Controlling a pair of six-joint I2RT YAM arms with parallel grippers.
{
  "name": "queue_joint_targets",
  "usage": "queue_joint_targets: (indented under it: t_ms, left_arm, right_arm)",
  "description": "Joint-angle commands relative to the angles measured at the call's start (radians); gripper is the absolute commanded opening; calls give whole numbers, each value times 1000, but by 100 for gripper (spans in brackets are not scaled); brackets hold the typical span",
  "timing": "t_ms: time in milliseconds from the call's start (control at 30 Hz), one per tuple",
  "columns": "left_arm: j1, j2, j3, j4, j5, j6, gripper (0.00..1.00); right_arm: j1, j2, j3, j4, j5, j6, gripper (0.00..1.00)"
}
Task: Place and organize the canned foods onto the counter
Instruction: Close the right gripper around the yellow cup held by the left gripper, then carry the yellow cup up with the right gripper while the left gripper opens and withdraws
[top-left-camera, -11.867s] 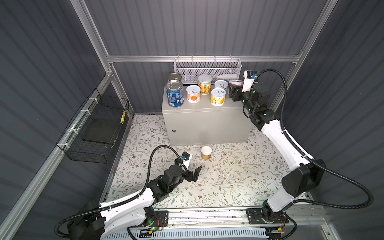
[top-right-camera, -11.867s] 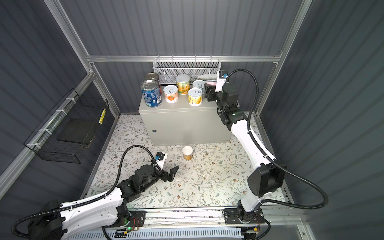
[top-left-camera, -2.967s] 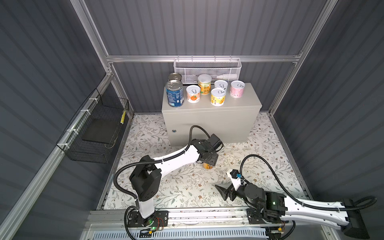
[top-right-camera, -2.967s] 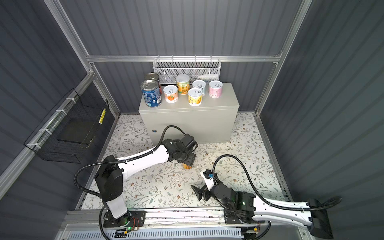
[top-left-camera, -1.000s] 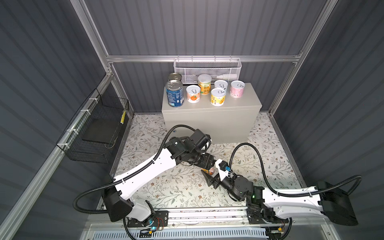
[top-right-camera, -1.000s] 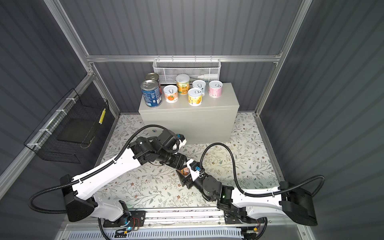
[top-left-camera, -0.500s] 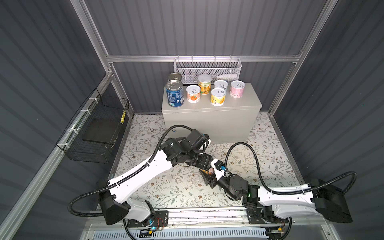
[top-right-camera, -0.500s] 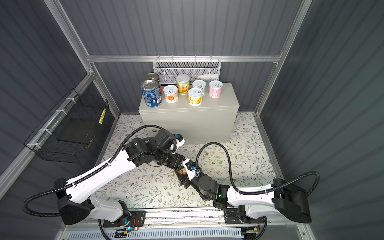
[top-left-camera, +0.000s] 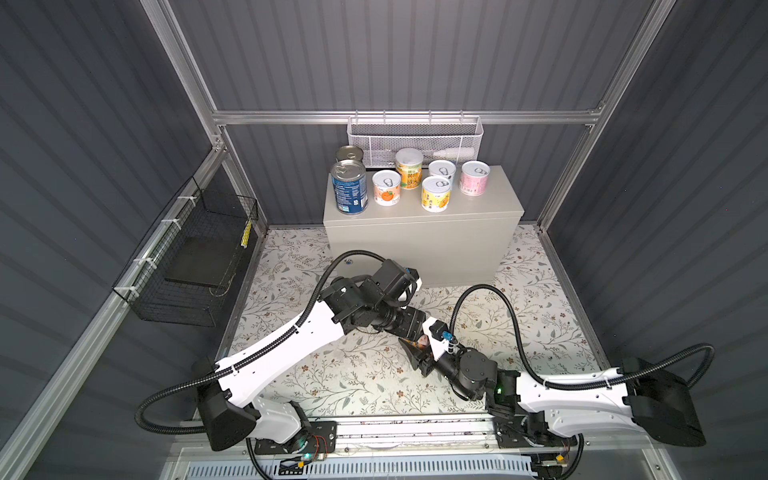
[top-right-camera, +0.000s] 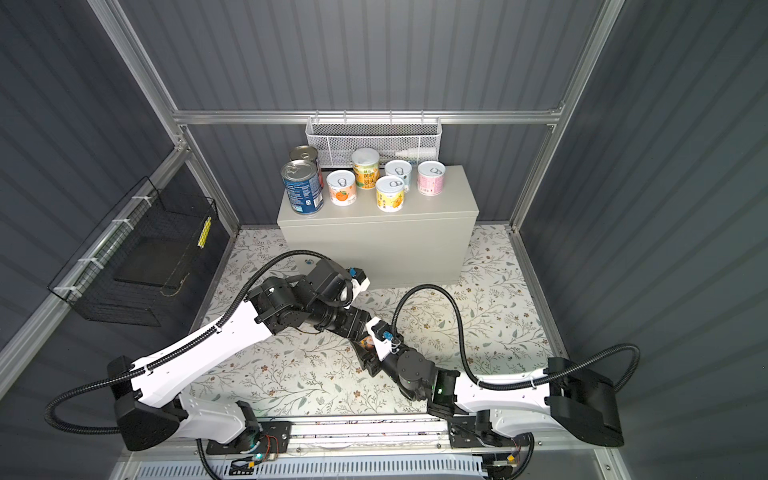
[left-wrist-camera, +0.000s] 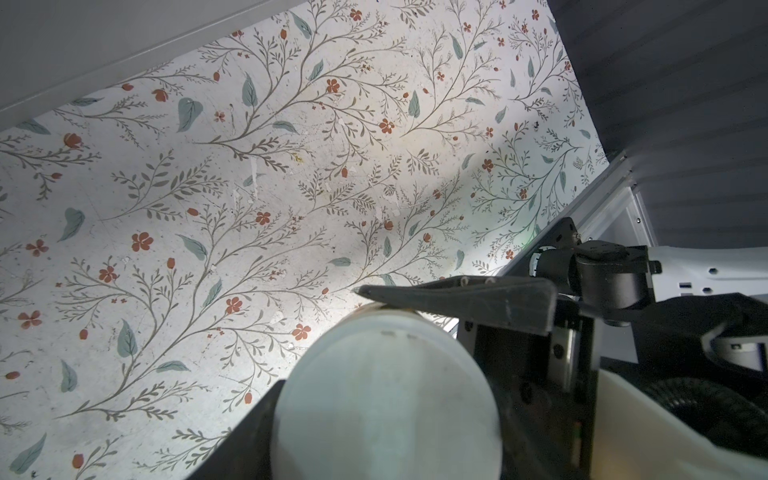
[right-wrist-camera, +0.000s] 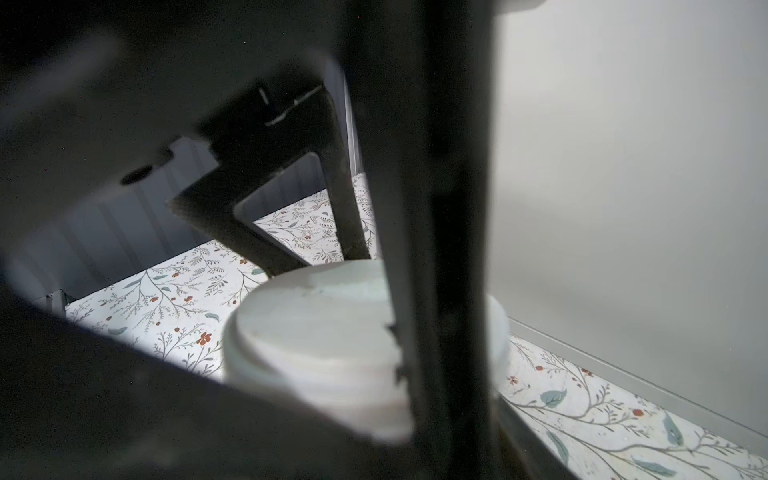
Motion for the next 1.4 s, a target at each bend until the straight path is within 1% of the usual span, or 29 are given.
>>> queue_joint_targets:
  t_ms: [0,33,67,100,300,433,567,733,967,1033,1133,1200,1267,1367]
  left_arm:
    - [19,-21,-7,-12,-32,28,83]
    - [32,-21,-9,-14,-29,28,89]
    - [43,-23,-9,-14,-24,30,97]
    - [52,-24,-9,-13,-20,30,100]
    - [70,-21,1,-4,-33,28,100]
    - [79,-22,6,2,-38,32,100]
    - [88,-39,21,23,-69,27,100]
    - [99,-71,33,41,-126,15,100]
    - [132,-156,9,88,-205,32,100]
    - [141,-190,-6,99,-246,37,100]
    - [144,-262,-84,143,-296,40,100]
    - [144,-321,-158,197,-297,56,100]
    - [144,-378,-260,264,-307,87,100]
    - [144,-482,-452,397,-391,95,100]
  right_arm:
    - [-1,-29,-5,78,11,0,61]
    - [-1,-55,-8,77,9,4,60]
    - [-1,-63,-9,77,7,5,60]
    - [-1,-67,-12,76,6,6,60]
    - [-1,-91,-16,58,1,17,60]
    - [-1,-127,-1,-16,23,32,59]
    - [-1,-148,12,-74,24,38,59]
    - [-1,-158,7,-90,52,58,59]
    - [0,-214,49,-208,78,103,59]
    - [-1,-238,68,-244,95,115,60]
    - [-2,-274,128,-339,106,128,60]
    - [-4,-288,212,-475,135,163,60]
    - [-4,-291,292,-570,152,182,60]
    - [-12,-293,383,-630,130,154,61]
